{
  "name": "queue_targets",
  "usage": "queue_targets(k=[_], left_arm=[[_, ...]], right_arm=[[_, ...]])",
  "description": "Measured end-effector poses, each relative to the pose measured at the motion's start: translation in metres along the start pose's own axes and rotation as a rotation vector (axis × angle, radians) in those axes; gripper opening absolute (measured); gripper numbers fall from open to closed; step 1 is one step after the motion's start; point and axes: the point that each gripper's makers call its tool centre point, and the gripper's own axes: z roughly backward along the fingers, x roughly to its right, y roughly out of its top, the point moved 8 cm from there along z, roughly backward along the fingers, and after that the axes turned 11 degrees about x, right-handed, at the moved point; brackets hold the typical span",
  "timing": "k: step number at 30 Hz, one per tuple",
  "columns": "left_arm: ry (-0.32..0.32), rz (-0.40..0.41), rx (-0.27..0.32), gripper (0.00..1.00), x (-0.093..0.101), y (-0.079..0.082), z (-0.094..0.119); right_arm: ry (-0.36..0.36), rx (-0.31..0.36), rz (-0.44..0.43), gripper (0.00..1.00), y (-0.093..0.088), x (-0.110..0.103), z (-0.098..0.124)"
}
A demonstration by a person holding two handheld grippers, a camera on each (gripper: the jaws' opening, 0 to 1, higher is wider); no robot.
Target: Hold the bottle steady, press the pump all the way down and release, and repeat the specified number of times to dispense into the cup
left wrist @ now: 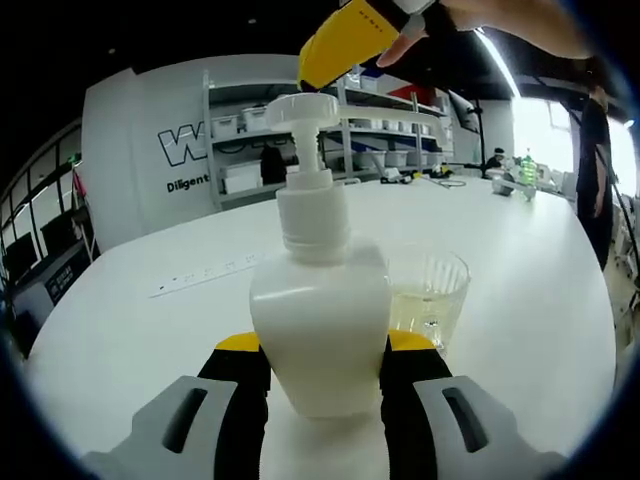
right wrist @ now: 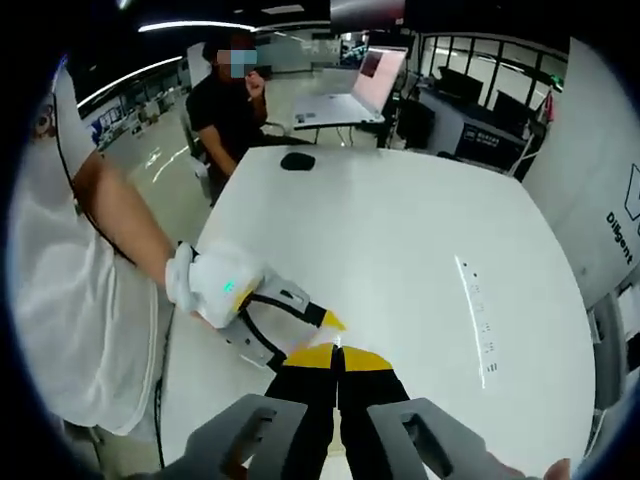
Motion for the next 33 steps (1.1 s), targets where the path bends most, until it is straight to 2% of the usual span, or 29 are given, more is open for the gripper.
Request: queue_targets(k=[2,4,6,7,8,9,10,11,12,14,15,16,19,23,25,29,32,33], left_arm=[[0.000,0.001,0.001,0.41,0.000,0.000,0.000],[0.003,0.003,0.000,0.41,0.000,0.000,-0.001],[0.001,-0.001,0.001,0.41,0.000,-0.001,-0.001],[0.001,0.000,0.000,0.41,0.000,-0.001,-0.001],[0.001,-0.002,0.000,0.41,0.000,-0.001,-0.001],[0.001,0.001,0.000,0.41,0.000,-0.001,-0.001],[0.001,0.000,0.000,0.41,0.000,-0.001,-0.001],[0.001,0.000,0.000,0.41,0.000,-0.001,-0.001],[0.000,-0.001,-0.001,0.41,0.000,0.000,-0.001],[0.001,0.002,0.000,0.41,0.000,0.000,-0.001],[0.001,0.000,-0.001,0.41,0.000,0.000,-0.001],[0.001,0.002,-0.001,0.41,0.000,0.000,-0.001],[0.003,0.001,-0.002,0.41,0.000,-0.001,-0.001],[0.001,0.000,-0.004,0.41,0.000,0.000,-0.001],[0.000,-0.002,-0.005,0.41,0.000,0.000,-0.001],[0.000,0.000,-0.011,0.41,0.000,0.000,-0.001],[0.000,-0.002,-0.012,0.41,0.001,0.000,-0.001],[0.000,-0.001,-0.012,0.41,0.000,0.000,-0.001]], right_arm=[[0.000,-0.003,-0.001,0.00,0.000,0.000,0.000],[0.028,-0.017,0.053,0.00,-0.001,0.000,-0.003],[0.013,-0.008,0.006,0.00,0.000,0.000,-0.005],[0.019,-0.012,0.046,0.00,0.000,0.000,-0.005],[0.007,-0.010,0.051,0.00,0.001,0.002,-0.004],[-0.006,-0.017,0.017,0.00,0.001,0.004,-0.004],[0.016,-0.003,0.014,0.00,0.002,0.003,-0.004],[-0.003,-0.012,0.046,0.00,0.002,0.004,-0.004],[0.015,-0.023,0.019,0.00,0.001,0.002,-0.004],[0.007,-0.014,0.030,0.00,0.003,0.003,-0.005],[0.014,-0.039,0.039,0.00,0.001,0.002,-0.006],[0.000,-0.034,0.008,0.00,0.002,0.003,-0.006],[0.013,-0.049,0.031,0.00,0.003,0.002,-0.004],[0.028,-0.065,-0.009,0.00,0.004,0.003,-0.005],[0.035,-0.088,0.028,0.00,0.006,0.003,-0.006],[0.040,-0.141,-0.018,0.00,0.010,0.006,-0.008],[0.050,-0.175,-0.004,0.00,0.012,0.005,-0.011],[0.044,-0.182,-0.028,0.00,0.012,0.005,-0.011]])
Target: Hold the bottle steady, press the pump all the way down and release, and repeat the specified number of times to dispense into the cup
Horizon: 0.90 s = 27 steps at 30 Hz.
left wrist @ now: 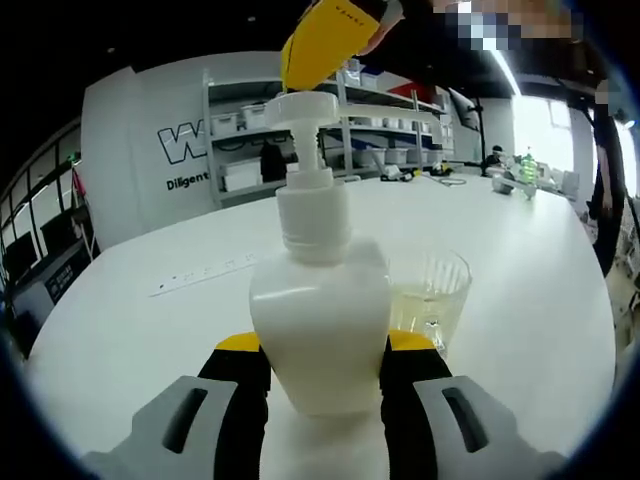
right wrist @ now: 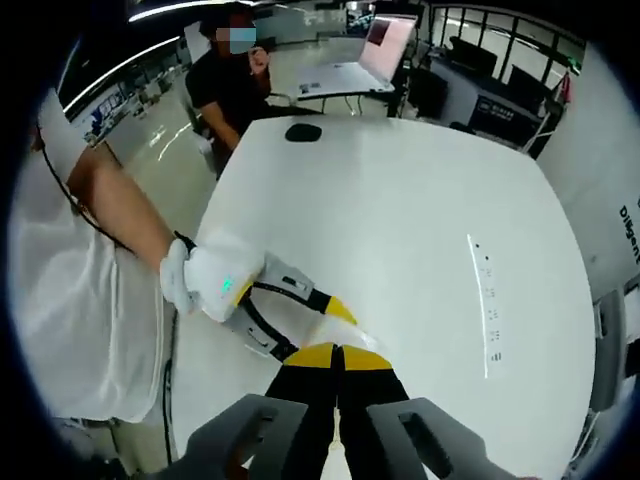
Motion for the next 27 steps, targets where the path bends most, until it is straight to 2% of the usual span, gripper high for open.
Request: queue_targets(k=[4,7,11,13,15,17,20,21,22,24,25,27], left_arm=[[0.001,-0.002,-0.001,0.41,-0.0001,0.0000,0.0000],[0.001,-0.003,-0.001,0.41,-0.0003,-0.0001,-0.0001],[0.000,-0.007,-0.005,0.41,0.0000,-0.0001,0.0001],[0.000,-0.005,-0.006,0.41,-0.0004,-0.0002,-0.0001],[0.000,-0.003,-0.007,0.41,-0.0003,-0.0003,0.0001],[-0.001,-0.011,-0.008,0.41,-0.0001,-0.0001,0.0001],[0.002,-0.009,-0.010,0.41,-0.0001,-0.0004,0.0002],[0.002,-0.008,-0.010,0.41,-0.0003,-0.0004,0.0001],[-0.001,-0.010,-0.012,0.41,-0.0002,-0.0004,0.0001],[-0.001,-0.005,-0.013,0.41,-0.0004,-0.0005,-0.0002],[-0.002,-0.010,-0.013,0.41,-0.0003,-0.0005,-0.0002],[-0.001,-0.010,-0.017,0.41,-0.0003,-0.0002,-0.0007]], right_arm=[[0.011,-0.005,0.027,0.00,-0.0001,0.0005,-0.0007],[0.010,-0.017,-0.012,0.00,0.0019,0.0027,-0.0017],[0.008,-0.034,-0.001,0.00,0.0022,0.0019,-0.0020],[0.009,-0.044,-0.039,0.00,0.0025,0.0022,-0.0021],[0.016,-0.041,0.007,0.00,0.0041,0.0030,-0.0035],[0.010,-0.052,-0.004,0.00,0.0036,0.0013,-0.0029],[0.025,-0.021,0.025,0.00,0.0036,-0.0011,-0.0041],[0.014,-0.016,-0.008,0.00,0.0034,-0.0008,-0.0041],[0.019,-0.021,-0.004,0.00,0.0028,0.0009,-0.0032],[0.036,-0.011,0.039,0.00,0.0029,-0.0007,-0.0039],[0.014,-0.012,-0.018,0.00,0.0024,-0.0008,-0.0035],[0.013,-0.017,0.003,0.00,0.0028,0.0004,-0.0038]])
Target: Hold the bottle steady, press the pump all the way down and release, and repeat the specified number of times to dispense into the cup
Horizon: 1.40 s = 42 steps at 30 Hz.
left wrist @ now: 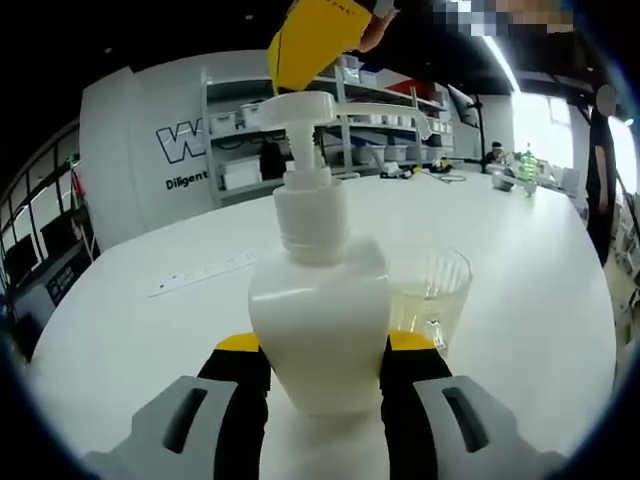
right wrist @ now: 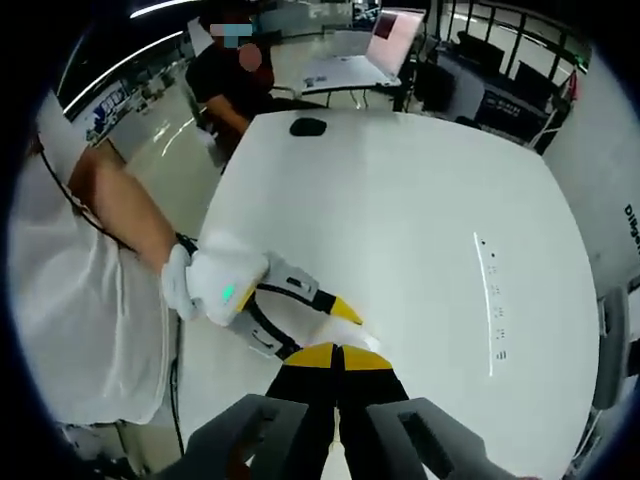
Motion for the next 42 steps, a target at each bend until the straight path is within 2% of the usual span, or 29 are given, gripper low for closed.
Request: queue_targets(k=[4,7,9,10,12,14,18,23,24,26,28,30,31,37,38,40,42], left_arm=[[0.002,0.002,-0.001,0.41,0.000,0.000,0.000],[-0.001,-0.002,0.000,0.41,0.000,0.000,-0.001],[-0.001,-0.004,0.000,0.41,0.001,0.000,-0.001],[-0.001,-0.006,0.000,0.41,0.001,0.000,-0.001],[-0.001,-0.008,-0.002,0.41,0.000,0.000,-0.001],[-0.001,-0.007,-0.002,0.41,0.000,0.000,-0.001],[-0.002,-0.012,-0.004,0.41,0.001,0.000,-0.001],[-0.005,-0.023,-0.014,0.42,0.001,0.001,-0.001],[-0.006,-0.023,-0.014,0.42,0.001,0.001,-0.002],[-0.008,-0.029,-0.016,0.42,0.001,0.001,-0.001],[-0.007,-0.028,-0.017,0.42,0.001,0.001,-0.001],[-0.007,-0.029,-0.017,0.42,0.000,0.001,-0.001],[-0.006,-0.029,-0.017,0.42,0.001,0.001,-0.001],[-0.012,-0.029,-0.017,0.42,0.000,0.001,-0.001],[-0.013,-0.034,-0.016,0.42,0.000,0.001,-0.001],[-0.014,-0.035,-0.016,0.42,0.000,0.001,-0.002],[-0.015,-0.030,-0.013,0.41,0.000,0.001,-0.002]], right_arm=[[-0.001,-0.005,-0.001,0.00,0.000,0.000,-0.001],[0.002,-0.015,-0.046,0.00,0.001,0.003,-0.001],[-0.007,-0.043,-0.116,0.00,0.001,0.002,-0.001],[-0.006,-0.040,-0.052,0.00,0.003,0.003,-0.002],[-0.005,-0.056,-0.085,0.00,0.003,0.003,-0.002],[0.000,-0.058,-0.065,0.00,0.003,0.004,-0.002],[-0.008,-0.064,-0.085,0.00,0.004,0.005,-0.003],[-0.007,-0.099,-0.083,0.00,0.006,0.004,-0.004],[-0.024,-0.110,-0.137,0.00,0.007,0.005,-0.004],[-0.004,-0.129,-0.082,0.00,0.009,0.007,-0.005],[-0.016,-0.135,-0.117,0.00,0.011,0.007,-0.007],[0.001,-0.148,-0.071,0.00,0.011,0.006,-0.007],[-0.010,-0.150,-0.107,0.00,0.011,0.006,-0.007],[0.010,-0.179,-0.061,0.00,0.013,0.008,-0.010],[-0.004,-0.188,-0.092,0.00,0.013,0.006,-0.010],[0.008,-0.211,-0.063,0.00,0.014,0.005,-0.011],[0.002,-0.205,-0.079,0.00,0.013,0.003,-0.013]])
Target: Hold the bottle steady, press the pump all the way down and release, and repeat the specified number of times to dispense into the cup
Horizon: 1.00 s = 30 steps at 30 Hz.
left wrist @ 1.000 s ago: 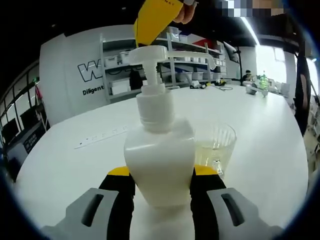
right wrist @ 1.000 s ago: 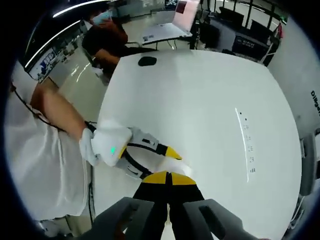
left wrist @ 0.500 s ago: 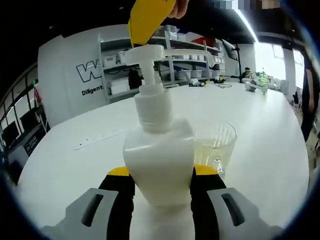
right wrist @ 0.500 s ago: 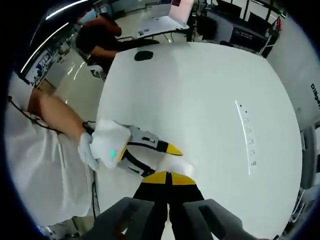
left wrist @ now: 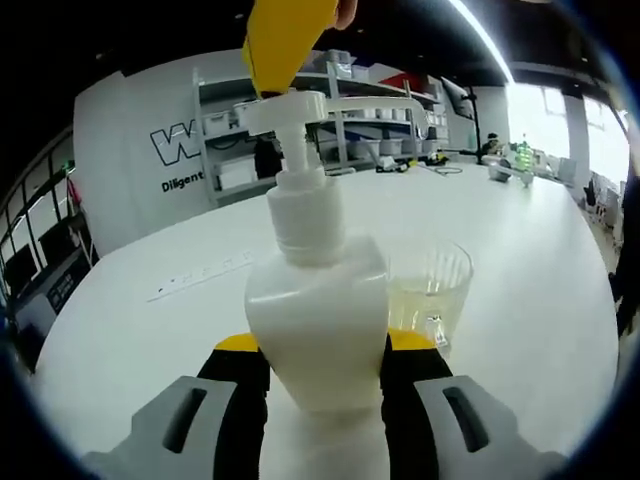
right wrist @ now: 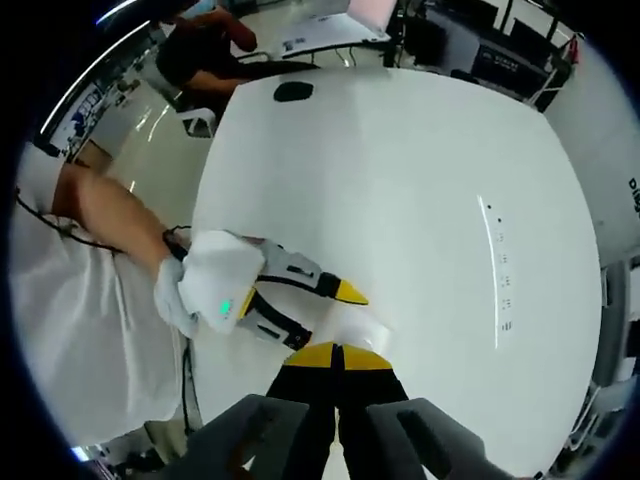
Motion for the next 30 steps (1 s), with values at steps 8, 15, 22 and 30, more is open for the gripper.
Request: queue_targets(k=[8,15,22,30], left_arm=[[-0.002,-0.006,0.000,0.41,0.000,0.000,-0.001],[0.003,0.003,0.000,0.41,0.000,0.000,-0.001],[0.007,0.009,-0.007,0.41,0.001,0.000,-0.001],[0.011,0.010,-0.006,0.41,0.001,0.000,0.000]], right_arm=[[0.004,-0.005,-0.009,0.00,-0.002,-0.001,-0.005],[-0.001,0.032,-0.019,0.00,-0.006,0.002,-0.002],[-0.011,0.018,0.027,0.00,-0.004,-0.003,0.006],[-0.011,0.018,0.012,0.00,-0.001,0.011,0.006]])
